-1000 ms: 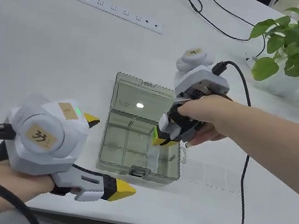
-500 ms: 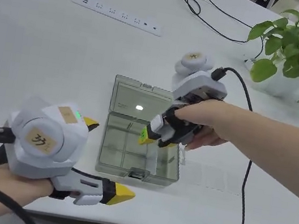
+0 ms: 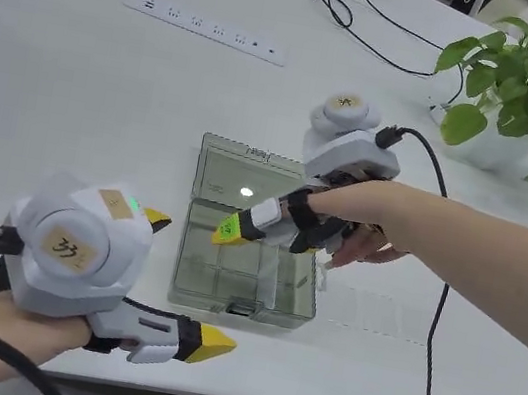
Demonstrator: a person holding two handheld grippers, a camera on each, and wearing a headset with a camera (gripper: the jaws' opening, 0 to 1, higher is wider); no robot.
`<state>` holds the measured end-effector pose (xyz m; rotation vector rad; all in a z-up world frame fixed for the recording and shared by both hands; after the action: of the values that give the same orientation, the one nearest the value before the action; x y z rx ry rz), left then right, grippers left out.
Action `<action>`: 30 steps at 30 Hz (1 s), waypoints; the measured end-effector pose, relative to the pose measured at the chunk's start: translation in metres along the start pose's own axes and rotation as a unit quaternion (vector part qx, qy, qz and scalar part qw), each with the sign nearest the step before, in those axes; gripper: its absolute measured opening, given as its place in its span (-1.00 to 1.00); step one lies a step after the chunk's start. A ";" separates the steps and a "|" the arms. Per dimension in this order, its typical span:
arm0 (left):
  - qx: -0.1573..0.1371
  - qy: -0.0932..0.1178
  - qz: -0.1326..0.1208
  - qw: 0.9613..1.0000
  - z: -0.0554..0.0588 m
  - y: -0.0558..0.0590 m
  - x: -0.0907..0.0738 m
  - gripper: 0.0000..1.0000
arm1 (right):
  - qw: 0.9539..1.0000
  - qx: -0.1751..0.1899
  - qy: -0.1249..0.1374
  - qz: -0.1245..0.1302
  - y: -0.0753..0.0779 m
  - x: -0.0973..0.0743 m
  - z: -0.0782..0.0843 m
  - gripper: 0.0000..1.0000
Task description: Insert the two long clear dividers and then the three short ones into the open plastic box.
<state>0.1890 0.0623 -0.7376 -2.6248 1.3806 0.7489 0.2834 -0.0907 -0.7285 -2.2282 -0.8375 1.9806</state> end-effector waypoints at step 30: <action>-0.015 -0.006 -0.025 1.000 -0.002 -0.009 -0.012 0.86 | 0.960 -0.100 0.260 -0.040 0.010 -0.049 0.008 1.00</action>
<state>0.1915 0.0762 -0.7322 -2.6605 1.3068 0.7841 0.2776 -0.1226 -0.6890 -2.5897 -1.0571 1.2189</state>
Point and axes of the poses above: the centre of the closed fingertips' face, and the gripper's own axes: x roughly forward along the fingers, y roughly to its right, z roughly out of its underside, the point moved 9 cm from there along -x, roughly backward along the fingers, and after that the axes turned 4 degrees about -z, right-handed, at the moved point
